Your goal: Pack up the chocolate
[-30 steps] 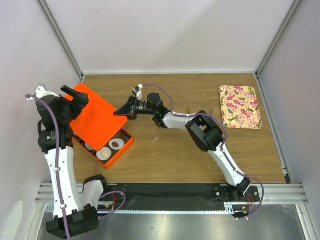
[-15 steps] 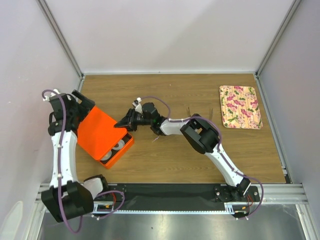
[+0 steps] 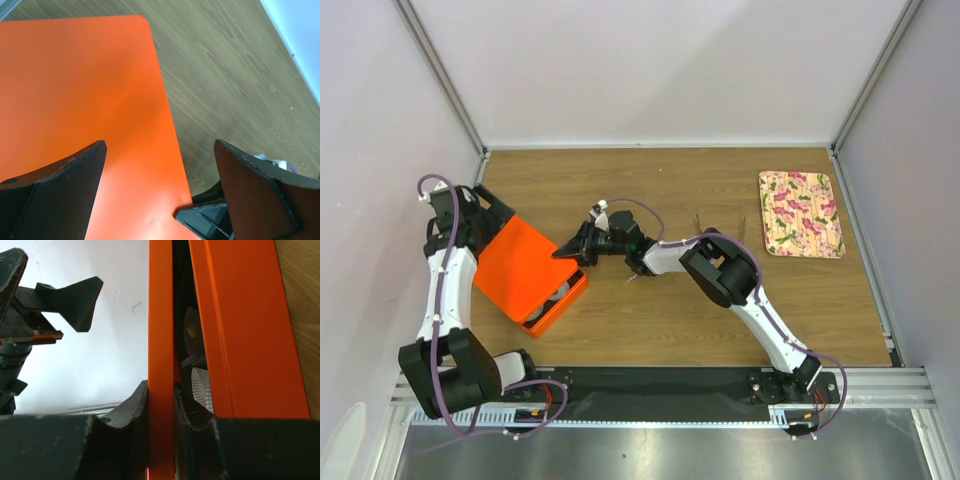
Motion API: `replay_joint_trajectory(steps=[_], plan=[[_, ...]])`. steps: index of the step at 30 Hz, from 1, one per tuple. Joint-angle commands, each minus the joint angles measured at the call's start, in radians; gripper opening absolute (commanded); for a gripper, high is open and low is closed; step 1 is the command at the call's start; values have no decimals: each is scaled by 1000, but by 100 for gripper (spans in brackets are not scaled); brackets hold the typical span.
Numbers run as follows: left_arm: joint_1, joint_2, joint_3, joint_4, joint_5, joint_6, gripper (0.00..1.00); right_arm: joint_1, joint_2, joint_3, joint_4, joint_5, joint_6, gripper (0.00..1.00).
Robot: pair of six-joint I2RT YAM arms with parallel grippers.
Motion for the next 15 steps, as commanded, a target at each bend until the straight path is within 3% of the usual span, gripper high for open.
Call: replay_joint_trajectory(steps=[1,12,15], plan=[[5,9,-7,32,-15,31,95,-10,-31,-14,121,11,25,0],[6,61,3,14,-28,50,95,-16,-60,-72,128,13,17,0],[6,69,1,5,-35,54,95,-16,-64,-83,130,14,20,6]])
